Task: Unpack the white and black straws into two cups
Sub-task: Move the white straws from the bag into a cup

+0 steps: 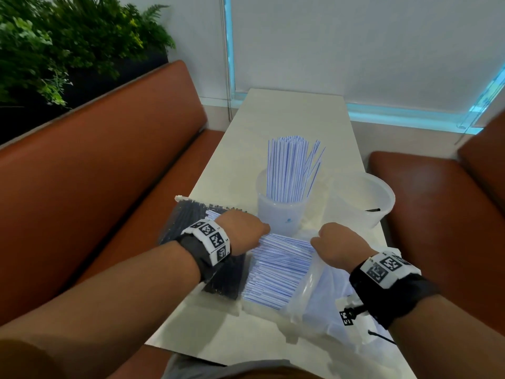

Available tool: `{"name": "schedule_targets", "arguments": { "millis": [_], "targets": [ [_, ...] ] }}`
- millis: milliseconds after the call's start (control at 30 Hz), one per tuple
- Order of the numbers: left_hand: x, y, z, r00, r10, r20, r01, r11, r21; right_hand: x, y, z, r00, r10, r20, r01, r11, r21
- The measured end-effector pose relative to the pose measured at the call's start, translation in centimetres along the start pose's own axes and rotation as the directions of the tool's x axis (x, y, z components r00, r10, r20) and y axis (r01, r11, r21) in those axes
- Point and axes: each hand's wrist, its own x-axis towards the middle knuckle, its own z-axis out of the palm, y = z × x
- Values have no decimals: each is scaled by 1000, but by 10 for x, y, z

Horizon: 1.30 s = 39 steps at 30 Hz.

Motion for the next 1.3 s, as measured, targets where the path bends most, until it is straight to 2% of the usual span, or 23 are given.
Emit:
{"name": "schedule_targets", "arguments": {
  "millis": [167, 233, 267, 333, 367, 433, 500, 633, 733, 767, 833, 867, 900, 967, 1033, 1100, 1133, 1200, 1300],
  "targets": [
    [-29, -52, 9, 990, -141, -22, 139, 988, -68, -4, 2, 0, 1000, 8, 0, -8, 1000, 20],
    [-41, -66, 11, 982, -191, -6, 189, 975, -121, -8, -2, -4, 996, -4, -93, 15, 992, 123],
    [-45, -70, 12, 979, -204, -18, 200, 970, -141, -11, -5, -8, 980, -21, -199, 64, 975, 211],
    [-46, -67, 13, 976, -200, -89, 181, 965, -189, -18, -15, -19, 902, -20, -432, 235, 861, 450],
    [-44, -61, 11, 973, -186, -136, 154, 964, -215, -20, -22, -24, 881, 2, -473, 305, 762, 571],
    [-33, -43, 4, 961, -148, -233, 90, 966, -242, -23, -35, -27, 919, -4, -395, 315, 611, 726],
    [-22, -26, -5, 943, -129, -308, 58, 972, -229, -26, -40, -28, 961, -62, -270, 257, 561, 787],
    [-9, 1, -19, 892, -133, -433, 26, 970, -243, -30, -37, -35, 932, 53, -360, 308, 411, 858],
    [1, 29, -30, 875, -89, -477, -42, 966, -257, -32, -40, -33, 938, 4, -347, 316, 401, 860],
    [3, 34, -34, 871, -93, -483, -49, 961, -274, -33, -41, -33, 939, 18, -345, 316, 357, 879],
    [3, 32, -45, 864, -163, -477, -47, 916, -398, -32, -39, -37, 951, 86, -298, 283, 156, 947],
    [2, 27, -51, 851, -232, -471, -57, 851, -522, -31, -35, -39, 960, 116, -257, 252, 50, 966],
    [-1, 22, -58, 824, -319, -468, -99, 733, -673, -30, -31, -40, 969, 137, -204, 209, -23, 978],
    [-6, 20, -77, 751, -471, -463, -325, 347, -880, -28, -28, -38, 985, 150, -90, 101, -66, 993],
    [-8, 22, -99, 667, -561, -490, -582, 18, -813, -28, -31, -33, 991, 133, 2, 6, -59, 998],
    [-6, 22, -114, 620, -612, -491, -724, -204, -659, -29, -37, -31, 994, 88, 66, -59, -82, 995],
    [-5, 23, -120, 613, -633, -474, -752, -282, -596, -30, -41, -32, 994, 50, 92, -87, -107, 991],
    [-1, 29, -125, 612, -659, -437, -769, -368, -523, -32, -48, -34, 991, -50, 123, -129, -152, 980],
    [6, 38, -125, 626, -665, -408, -758, -394, -520, -35, -55, -40, 986, -114, 119, -143, -237, 961]
  ]
}}
